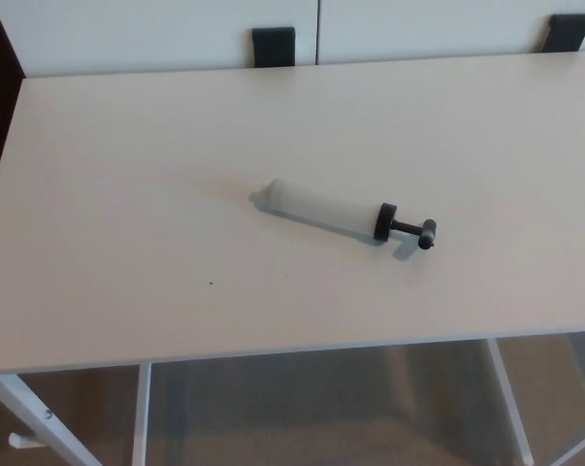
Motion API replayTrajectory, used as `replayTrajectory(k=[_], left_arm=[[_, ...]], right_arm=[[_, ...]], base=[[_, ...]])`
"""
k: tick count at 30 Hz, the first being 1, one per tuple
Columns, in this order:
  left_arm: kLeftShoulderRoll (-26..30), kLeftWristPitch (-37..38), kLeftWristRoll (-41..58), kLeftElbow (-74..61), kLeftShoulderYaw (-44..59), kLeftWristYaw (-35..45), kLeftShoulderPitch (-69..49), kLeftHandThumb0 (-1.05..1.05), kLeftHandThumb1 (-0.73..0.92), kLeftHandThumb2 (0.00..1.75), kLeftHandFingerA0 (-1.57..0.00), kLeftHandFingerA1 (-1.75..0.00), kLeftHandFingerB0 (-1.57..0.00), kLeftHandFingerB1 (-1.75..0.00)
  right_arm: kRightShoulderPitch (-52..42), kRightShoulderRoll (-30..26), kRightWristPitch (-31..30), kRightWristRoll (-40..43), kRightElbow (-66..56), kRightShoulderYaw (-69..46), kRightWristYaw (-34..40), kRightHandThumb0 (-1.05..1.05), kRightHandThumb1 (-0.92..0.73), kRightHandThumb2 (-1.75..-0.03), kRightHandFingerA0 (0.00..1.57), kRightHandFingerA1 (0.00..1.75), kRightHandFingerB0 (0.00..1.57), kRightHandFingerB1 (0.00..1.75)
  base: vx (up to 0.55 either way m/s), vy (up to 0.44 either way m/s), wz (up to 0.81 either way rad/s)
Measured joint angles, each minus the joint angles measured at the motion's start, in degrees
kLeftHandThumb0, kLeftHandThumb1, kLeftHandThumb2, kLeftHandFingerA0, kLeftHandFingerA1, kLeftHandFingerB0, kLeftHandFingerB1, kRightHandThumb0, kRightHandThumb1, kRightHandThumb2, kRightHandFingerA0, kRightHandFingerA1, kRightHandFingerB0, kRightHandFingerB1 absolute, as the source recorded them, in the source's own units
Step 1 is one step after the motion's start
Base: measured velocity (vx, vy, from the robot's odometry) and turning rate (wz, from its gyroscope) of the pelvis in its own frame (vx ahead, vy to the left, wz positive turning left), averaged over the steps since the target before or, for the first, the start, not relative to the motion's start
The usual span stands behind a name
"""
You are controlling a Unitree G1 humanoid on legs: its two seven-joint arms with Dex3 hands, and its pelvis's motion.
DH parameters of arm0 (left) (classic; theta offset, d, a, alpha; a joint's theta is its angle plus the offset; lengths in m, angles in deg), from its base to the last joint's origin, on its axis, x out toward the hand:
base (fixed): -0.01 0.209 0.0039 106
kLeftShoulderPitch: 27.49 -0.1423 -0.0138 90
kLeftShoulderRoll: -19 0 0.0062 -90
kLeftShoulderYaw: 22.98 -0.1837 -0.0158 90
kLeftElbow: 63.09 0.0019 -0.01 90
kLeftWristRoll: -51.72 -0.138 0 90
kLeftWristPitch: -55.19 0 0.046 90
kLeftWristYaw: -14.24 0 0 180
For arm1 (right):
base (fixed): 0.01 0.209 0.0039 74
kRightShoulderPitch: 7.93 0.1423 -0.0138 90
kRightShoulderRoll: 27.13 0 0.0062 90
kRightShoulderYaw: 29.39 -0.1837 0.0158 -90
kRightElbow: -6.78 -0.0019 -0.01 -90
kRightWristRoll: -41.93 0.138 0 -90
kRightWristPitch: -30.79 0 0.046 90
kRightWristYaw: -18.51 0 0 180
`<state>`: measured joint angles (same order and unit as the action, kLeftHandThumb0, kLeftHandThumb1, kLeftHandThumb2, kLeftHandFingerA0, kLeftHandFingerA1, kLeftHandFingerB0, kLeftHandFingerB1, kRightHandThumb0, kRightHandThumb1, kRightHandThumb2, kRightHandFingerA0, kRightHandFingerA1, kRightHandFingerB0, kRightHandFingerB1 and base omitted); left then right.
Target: The robot walks towards a desk on which an air pump is kept in the middle. It lifts it up and holds it with its left hand and uses its right hand to compress it by pushing its handle inwards.
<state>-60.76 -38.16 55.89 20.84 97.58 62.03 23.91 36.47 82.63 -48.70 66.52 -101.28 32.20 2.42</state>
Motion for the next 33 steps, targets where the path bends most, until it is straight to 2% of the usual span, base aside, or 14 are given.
replayTrajectory(k=[12, 13, 15, 16, 21, 22, 25, 28, 33], left_arm=[[-0.03, -0.28, 9.97, -0.01, 8.39, 7.12, -10.04, -0.67, 0.81, 0.64, -0.65, -0.66, -0.62, -0.60], [-0.03, -0.29, 10.52, -0.01, 8.75, 7.49, -10.46, -0.29, 0.55, 1.06, -0.08, -0.51, -0.07, -0.49], [-0.01, -0.29, 12.37, 0.09, 9.94, 8.76, -11.77, -0.29, 0.55, 1.06, -0.08, -0.51, -0.07, -0.49], [0.14, -0.31, 12.97, 1.10, 10.27, 9.29, -11.56, -0.61, 0.90, 0.67, -0.25, -0.34, -0.22, -0.28], [0.35, -0.67, 14.12, 10.87, 10.54, 10.70, -7.09, -0.62, 0.85, 0.66, -0.21, -0.33, -0.21, -0.28], [0.31, -0.75, 14.41, 13.56, 10.56, 10.93, -5.64, -0.61, 0.81, 0.65, -0.19, -0.34, -0.22, -0.29], [0.07, -0.93, 14.91, 18.61, 10.57, 11.26, -2.74, -0.61, 0.83, 0.65, -0.19, -0.34, -0.17, -0.27], [-0.51, -1.22, 15.42, 23.90, 10.60, 11.41, 0.59, -0.61, 0.85, 0.66, -0.18, -0.33, -0.20, -0.28], [-1.60, -1.41, 16.01, 28.96, 10.63, 11.47, 3.66, -0.61, 0.84, 0.65, -0.19, -0.34, -0.22, -0.29]], right_arm=[[-0.32, -0.06, -1.72, 3.87, 3.00, -3.83, -2.90, -0.86, -0.89, -0.68, 0.29, 0.33, 0.21, 0.28], [-0.38, -0.06, -1.81, 4.06, 3.14, -4.01, -3.06, -0.87, -0.86, -0.68, 0.37, 0.35, 0.26, 0.29], [-0.49, -0.07, -2.16, 4.79, 3.71, -4.56, -3.60, -0.87, -0.86, -0.68, 0.37, 0.35, 0.26, 0.29], [-0.49, -0.19, -2.38, 5.26, 4.47, -5.04, -3.93, -0.87, -0.87, -0.67, 0.35, 0.36, 0.24, 0.28], [-0.18, -1.37, -4.82, 7.74, 11.01, -7.28, -5.85, -0.88, -0.90, -0.68, 0.31, 0.34, 0.23, 0.28], [0.02, -1.67, -5.53, 8.56, 12.89, -7.98, -6.42, -0.89, -0.89, -0.68, 0.28, 0.33, 0.18, 0.27], [0.35, -2.16, -7.00, 10.18, 16.45, -9.23, -7.47, -0.90, -0.88, -0.68, 0.28, 0.34, 0.21, 0.28], [0.74, -2.88, -8.80, 12.13, 20.29, -10.59, -8.87, -0.92, -0.88, -0.67, 0.31, 0.35, 0.26, 0.28], [1.46, -4.02, -10.73, 14.21, 24.44, -12.13, -10.58, -0.90, -0.92, -0.69, 0.28, 0.37, 0.23, 0.29]], base=[[0.00, 0.000, 0.00], [0.00, 0.000, 0.00], [0.00, 0.000, 0.00], [0.00, 0.000, 0.00], [0.00, 0.000, 0.00], [0.00, 0.000, 0.00], [0.00, 0.000, 0.00], [0.00, 0.000, 0.00], [0.00, 0.000, 0.00]])
